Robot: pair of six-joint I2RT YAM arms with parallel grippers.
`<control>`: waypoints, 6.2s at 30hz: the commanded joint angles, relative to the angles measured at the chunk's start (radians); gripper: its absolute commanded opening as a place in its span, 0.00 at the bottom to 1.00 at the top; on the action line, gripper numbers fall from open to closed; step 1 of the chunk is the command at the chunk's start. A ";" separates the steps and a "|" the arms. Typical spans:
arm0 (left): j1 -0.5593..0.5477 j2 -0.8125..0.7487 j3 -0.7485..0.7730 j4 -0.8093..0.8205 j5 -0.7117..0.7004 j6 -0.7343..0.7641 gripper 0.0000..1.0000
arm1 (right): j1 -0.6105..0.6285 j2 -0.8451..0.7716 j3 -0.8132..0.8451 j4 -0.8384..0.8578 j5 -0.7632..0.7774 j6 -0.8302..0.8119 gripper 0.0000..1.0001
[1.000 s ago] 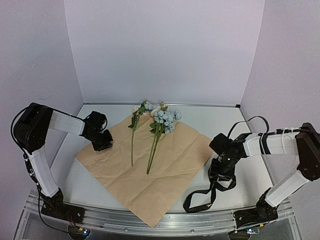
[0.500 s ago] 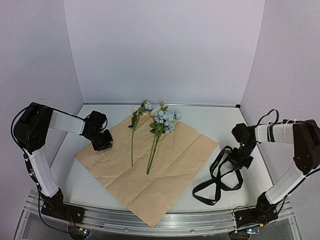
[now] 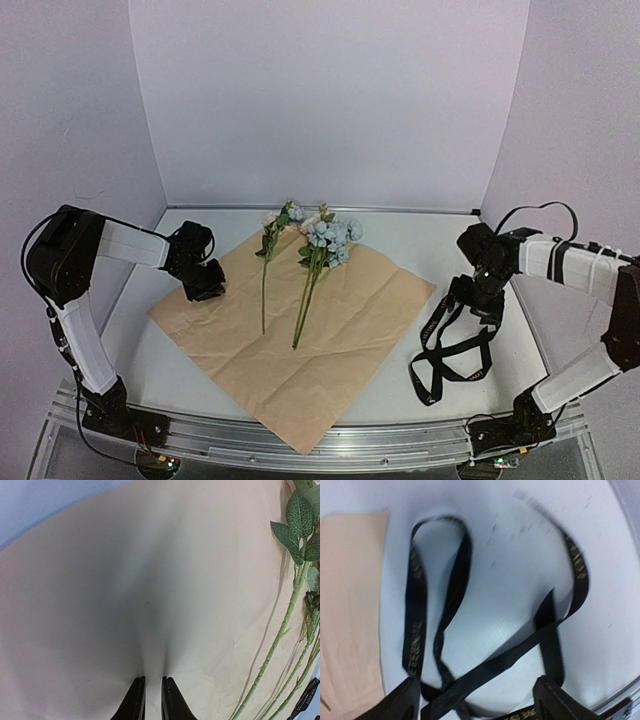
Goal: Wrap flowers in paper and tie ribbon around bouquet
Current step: Move the ribbon to the corner of the board, then pick up the fake flower from the flattened wrapping paper, then place the fake flower on the flattened wrapping paper, then pick up the flattened wrapping paper from the center of the board.
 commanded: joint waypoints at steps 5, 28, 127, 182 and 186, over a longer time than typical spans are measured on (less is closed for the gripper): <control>0.009 -0.018 0.014 -0.066 -0.004 0.022 0.15 | 0.350 -0.111 -0.165 0.051 -0.106 0.246 0.50; 0.013 -0.026 0.038 -0.089 -0.018 0.035 0.15 | 0.059 0.009 -0.341 0.171 -0.050 0.275 0.00; -0.288 0.203 0.302 0.345 0.041 -0.039 0.00 | 0.397 0.165 -0.103 0.396 -0.165 0.167 0.80; -0.645 -0.564 -0.265 0.128 -0.170 0.057 0.50 | 0.970 0.125 -0.328 1.173 0.021 1.010 0.00; -0.814 -0.619 -0.270 0.100 -0.277 0.097 0.55 | 0.970 0.120 -0.306 1.146 0.035 1.083 0.00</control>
